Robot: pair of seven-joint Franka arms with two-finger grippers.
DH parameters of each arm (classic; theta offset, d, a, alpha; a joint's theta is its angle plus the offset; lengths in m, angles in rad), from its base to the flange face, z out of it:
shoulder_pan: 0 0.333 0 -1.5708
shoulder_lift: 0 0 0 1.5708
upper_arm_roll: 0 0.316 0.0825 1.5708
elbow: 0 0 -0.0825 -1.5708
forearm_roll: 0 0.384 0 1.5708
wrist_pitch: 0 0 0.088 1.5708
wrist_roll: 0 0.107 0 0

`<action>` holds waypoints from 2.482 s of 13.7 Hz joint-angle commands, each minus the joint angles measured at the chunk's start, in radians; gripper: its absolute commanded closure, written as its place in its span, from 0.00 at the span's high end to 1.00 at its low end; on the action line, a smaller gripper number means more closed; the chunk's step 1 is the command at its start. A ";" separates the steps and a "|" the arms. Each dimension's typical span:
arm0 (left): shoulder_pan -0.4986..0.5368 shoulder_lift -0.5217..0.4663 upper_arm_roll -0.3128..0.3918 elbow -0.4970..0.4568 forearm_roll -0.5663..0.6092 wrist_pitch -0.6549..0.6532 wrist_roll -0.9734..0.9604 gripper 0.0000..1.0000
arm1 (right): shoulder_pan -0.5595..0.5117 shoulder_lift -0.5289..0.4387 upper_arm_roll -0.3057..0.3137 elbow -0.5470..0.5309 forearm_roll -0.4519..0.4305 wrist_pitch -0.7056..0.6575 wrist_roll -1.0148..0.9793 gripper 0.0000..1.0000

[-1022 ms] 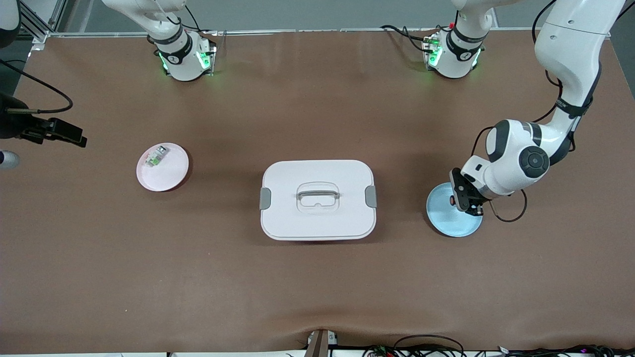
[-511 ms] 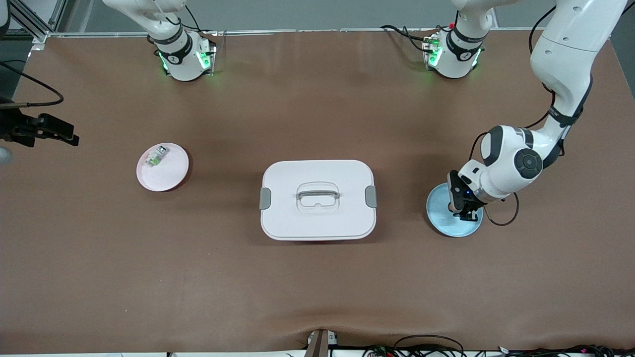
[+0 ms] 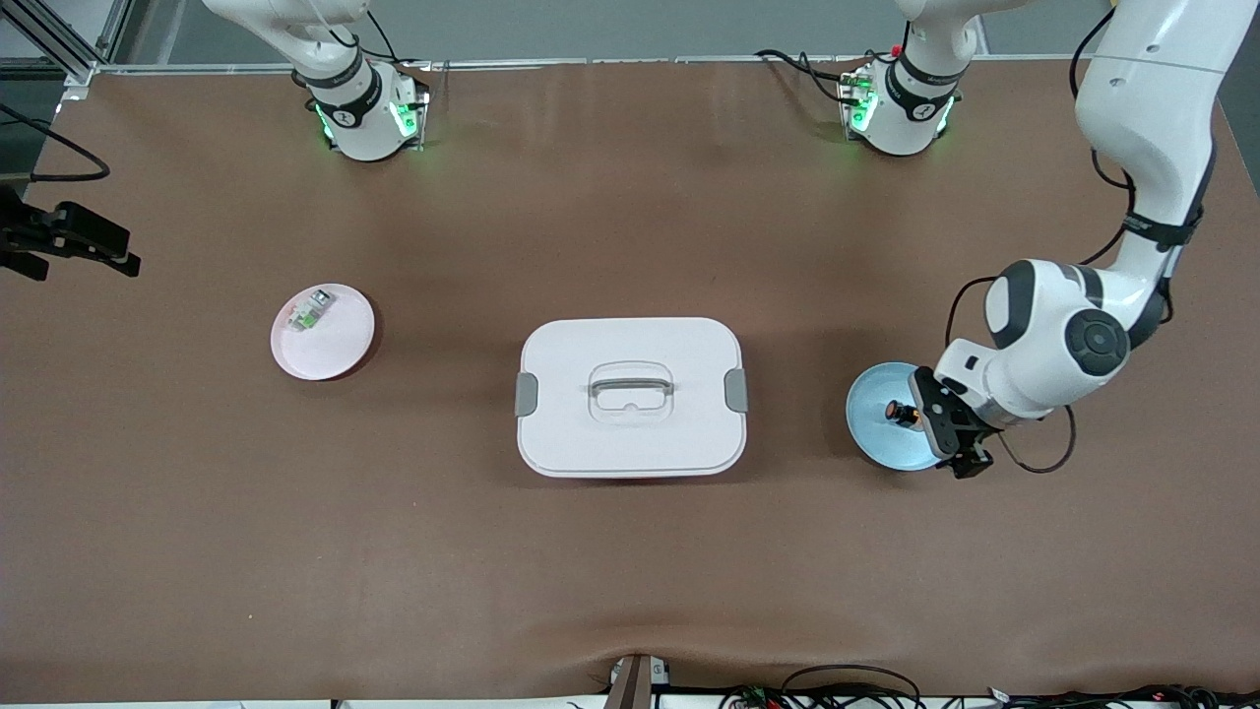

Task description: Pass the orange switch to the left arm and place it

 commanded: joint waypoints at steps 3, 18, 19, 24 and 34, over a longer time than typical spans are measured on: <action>0.001 -0.066 -0.036 0.134 0.002 -0.226 -0.372 1.00 | 0.005 -0.068 -0.007 -0.090 0.016 0.054 -0.010 1.00; 0.009 -0.255 -0.033 0.335 -0.006 -0.561 -1.313 1.00 | 0.007 -0.068 -0.007 -0.086 0.016 0.061 0.000 1.00; 0.009 -0.260 -0.030 0.333 -0.001 -0.563 -1.306 1.00 | 0.011 -0.068 -0.004 -0.086 0.016 0.061 0.000 1.00; -0.069 -0.348 0.132 0.310 -0.015 -0.671 -1.226 1.00 | 0.007 -0.069 -0.004 -0.086 0.016 0.058 0.000 1.00; -0.210 -0.552 0.288 0.274 -0.064 -0.888 -1.242 1.00 | 0.004 -0.071 -0.007 -0.086 0.016 0.051 0.000 1.00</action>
